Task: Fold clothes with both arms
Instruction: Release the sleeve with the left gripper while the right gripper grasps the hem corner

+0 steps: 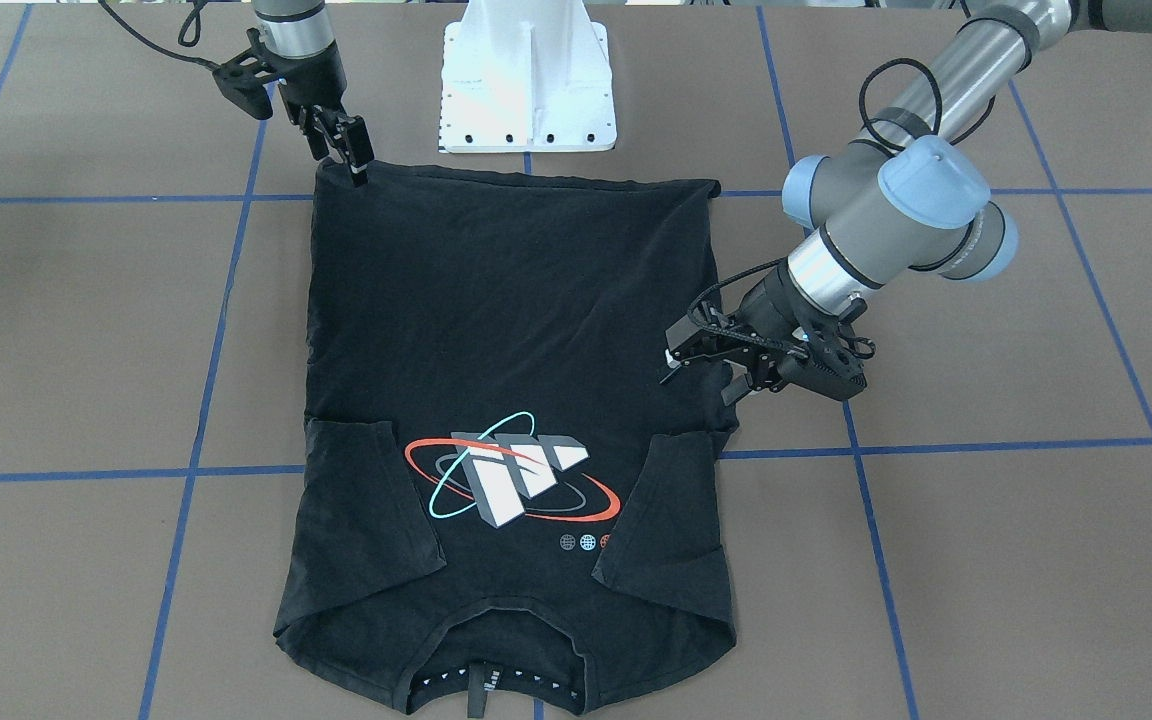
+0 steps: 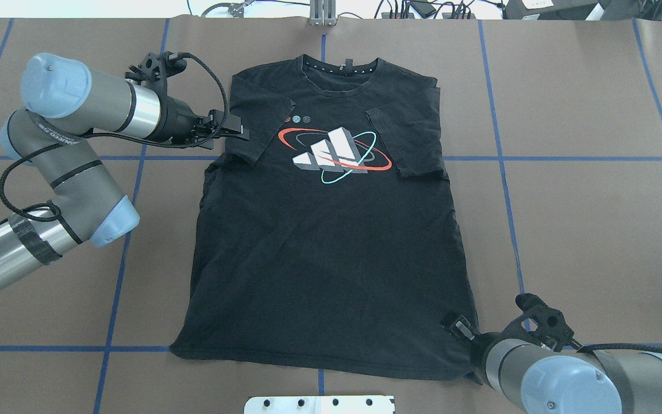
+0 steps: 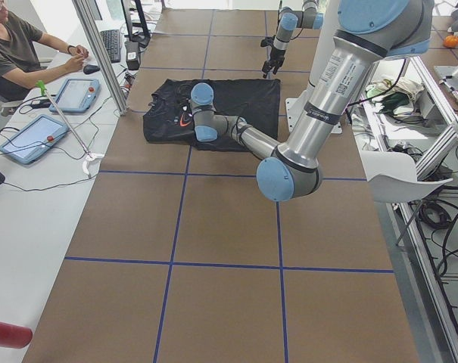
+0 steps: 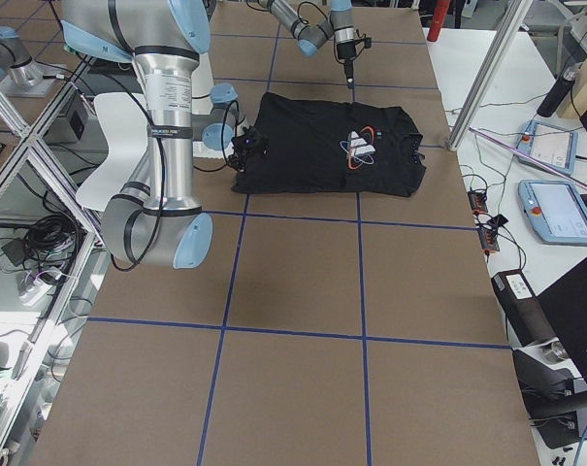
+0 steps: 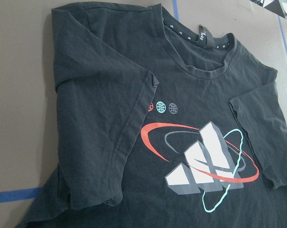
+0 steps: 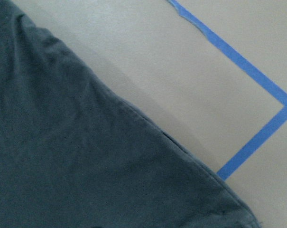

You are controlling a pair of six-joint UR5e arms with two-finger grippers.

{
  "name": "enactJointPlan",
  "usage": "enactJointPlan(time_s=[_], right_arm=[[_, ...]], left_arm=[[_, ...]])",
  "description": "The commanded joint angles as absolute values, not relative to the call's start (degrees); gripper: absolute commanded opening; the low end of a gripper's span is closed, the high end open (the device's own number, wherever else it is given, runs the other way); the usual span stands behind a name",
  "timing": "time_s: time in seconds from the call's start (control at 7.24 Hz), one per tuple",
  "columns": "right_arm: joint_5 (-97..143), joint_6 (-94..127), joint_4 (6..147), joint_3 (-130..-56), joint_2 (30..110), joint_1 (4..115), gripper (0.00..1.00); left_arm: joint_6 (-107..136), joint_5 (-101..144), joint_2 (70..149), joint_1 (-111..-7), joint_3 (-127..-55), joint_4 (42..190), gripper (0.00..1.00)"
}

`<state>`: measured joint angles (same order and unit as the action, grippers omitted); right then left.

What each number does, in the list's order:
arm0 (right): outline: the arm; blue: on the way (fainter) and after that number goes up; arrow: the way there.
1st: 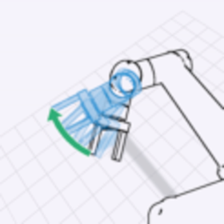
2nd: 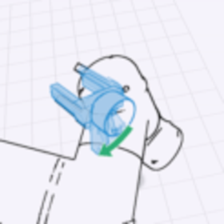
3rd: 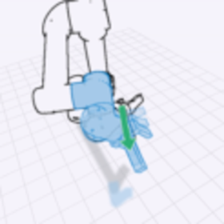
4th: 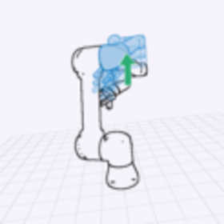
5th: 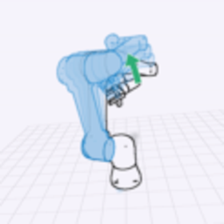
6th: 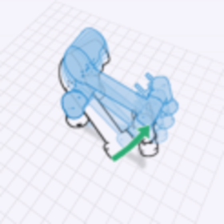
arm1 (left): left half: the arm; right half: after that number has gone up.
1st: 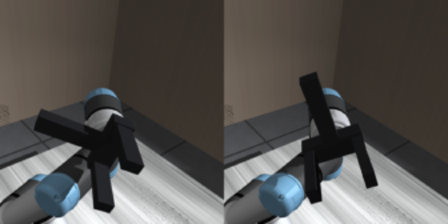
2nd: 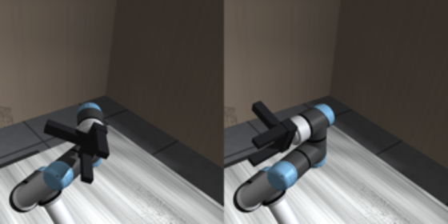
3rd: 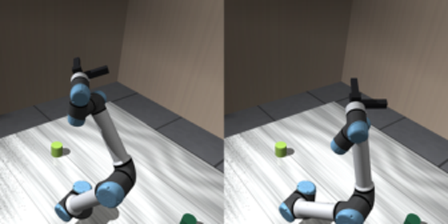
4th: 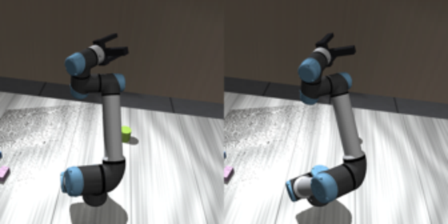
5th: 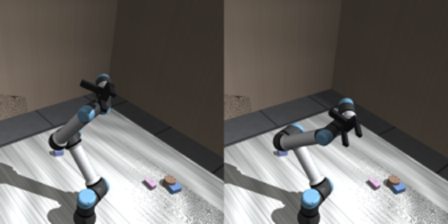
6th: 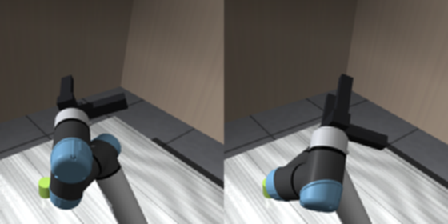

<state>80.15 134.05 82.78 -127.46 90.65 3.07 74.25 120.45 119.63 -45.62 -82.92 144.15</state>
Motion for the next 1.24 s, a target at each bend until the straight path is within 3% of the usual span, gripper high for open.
enactJointPlan(time_s=[0.0, 0.69, 0.83, 0.97, 1.1], right_arm=[[79.6, 135.6, 82.6, -127.3, 93.9, -0.4, 0.81], [77.7, 139.4, 77.2, -123.1, 94.0, -2.6, 0.78], [77.8, 139.1, 75.9, -123.0, 94.7, -2.6, 0.71], [77.8, 139.1, 75.8, -123.0, 94.7, -2.6, 0.47], [77.9, 139.0, 75.8, -123.1, 94.7, -2.6, 0.05]], left_arm=[[74.5, 120.2, 119.6, -45.6, -83.0, 144.1, 1.00], [78.1, 120.0, 119.7, -45.6, -83.3, 144.2, 1.00], [78.1, 120.0, 119.7, -45.6, -83.3, 144.2, 1.00], [78.1, 120.0, 119.7, -45.6, -83.2, 144.2, 1.00], [78.1, 120.0, 119.7, -45.6, -83.2, 144.2, 1.00]])
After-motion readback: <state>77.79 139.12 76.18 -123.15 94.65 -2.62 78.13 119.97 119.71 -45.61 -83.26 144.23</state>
